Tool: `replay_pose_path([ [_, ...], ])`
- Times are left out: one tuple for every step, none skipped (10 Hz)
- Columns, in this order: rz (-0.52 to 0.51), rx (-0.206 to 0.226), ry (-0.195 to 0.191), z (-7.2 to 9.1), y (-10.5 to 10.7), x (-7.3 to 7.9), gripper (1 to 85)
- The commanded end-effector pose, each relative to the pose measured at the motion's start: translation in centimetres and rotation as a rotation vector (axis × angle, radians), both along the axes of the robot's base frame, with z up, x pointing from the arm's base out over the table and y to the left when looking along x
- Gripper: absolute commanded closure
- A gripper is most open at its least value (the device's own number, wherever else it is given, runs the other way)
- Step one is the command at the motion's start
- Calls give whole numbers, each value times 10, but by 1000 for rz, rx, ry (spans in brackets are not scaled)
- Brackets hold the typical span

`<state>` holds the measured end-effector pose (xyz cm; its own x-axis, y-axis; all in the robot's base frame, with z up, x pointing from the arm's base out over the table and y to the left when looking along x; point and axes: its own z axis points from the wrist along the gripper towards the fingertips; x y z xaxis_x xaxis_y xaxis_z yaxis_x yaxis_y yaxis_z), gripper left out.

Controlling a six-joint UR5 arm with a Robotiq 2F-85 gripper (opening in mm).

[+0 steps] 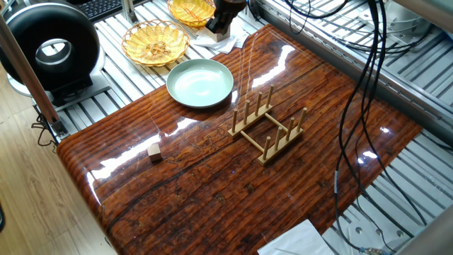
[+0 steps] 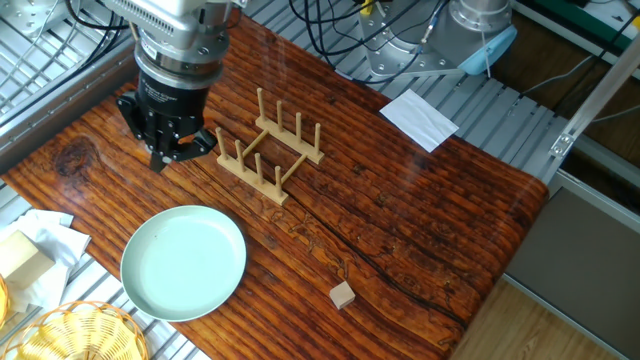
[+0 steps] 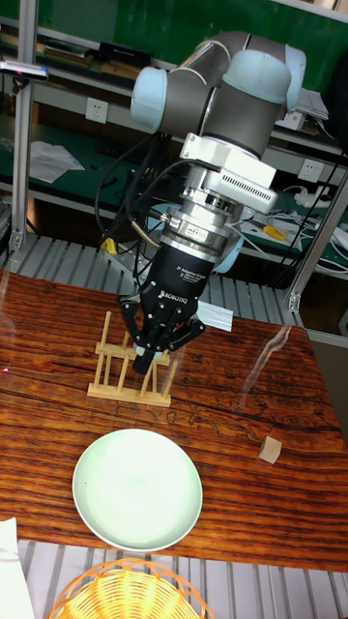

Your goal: Put the dish on the dish rack

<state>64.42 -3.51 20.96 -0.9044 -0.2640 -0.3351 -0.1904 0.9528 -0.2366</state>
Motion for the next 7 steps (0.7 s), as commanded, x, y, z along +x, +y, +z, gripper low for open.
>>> replay_pose_path([
  [6, 1, 22, -2, -1, -5, 847],
  [8, 10, 68, -6, 2, -16, 847],
  [7, 7, 102, -9, 1, -24, 847],
  [5, 4, 115, -10, 0, -28, 847],
  [6, 3, 127, -11, -1, -30, 847],
  [11, 2, 134, -13, -2, -29, 847],
  [12, -5, 135, -15, -3, -29, 847],
])
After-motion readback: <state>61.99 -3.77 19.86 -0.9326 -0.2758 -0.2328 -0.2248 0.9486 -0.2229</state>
